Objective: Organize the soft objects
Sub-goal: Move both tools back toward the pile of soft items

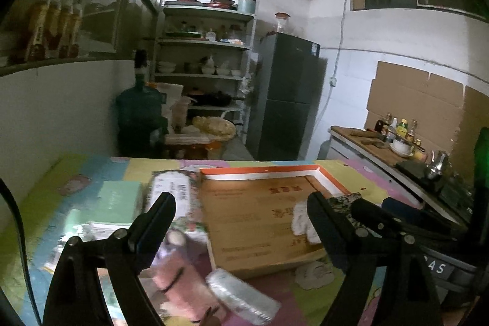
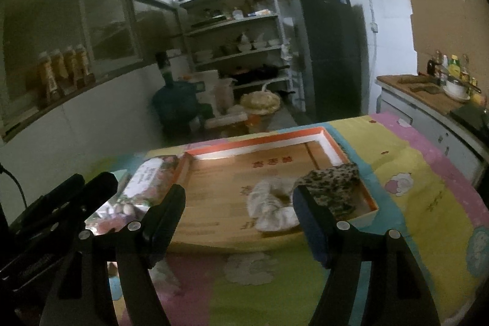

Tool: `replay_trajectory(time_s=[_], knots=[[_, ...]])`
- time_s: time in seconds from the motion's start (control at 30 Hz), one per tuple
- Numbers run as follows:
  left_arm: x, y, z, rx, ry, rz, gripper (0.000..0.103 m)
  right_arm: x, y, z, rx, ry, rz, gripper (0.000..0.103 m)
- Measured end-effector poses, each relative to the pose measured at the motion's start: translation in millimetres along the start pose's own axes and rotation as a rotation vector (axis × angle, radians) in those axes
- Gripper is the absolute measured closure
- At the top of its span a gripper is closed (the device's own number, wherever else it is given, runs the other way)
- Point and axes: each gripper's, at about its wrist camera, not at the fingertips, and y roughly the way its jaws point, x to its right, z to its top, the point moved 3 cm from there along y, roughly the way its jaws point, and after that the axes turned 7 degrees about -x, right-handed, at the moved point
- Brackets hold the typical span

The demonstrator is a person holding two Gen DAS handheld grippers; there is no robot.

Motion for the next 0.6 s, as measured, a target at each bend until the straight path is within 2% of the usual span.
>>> replay_trajectory(time_s=[0.6], knots=[[-81.8, -39.3, -14.8, 0.006, -0.07, 0.165, 0.015, -77.9, 0.0, -13.6, -0.021, -0.111, 0.103, 0.029]])
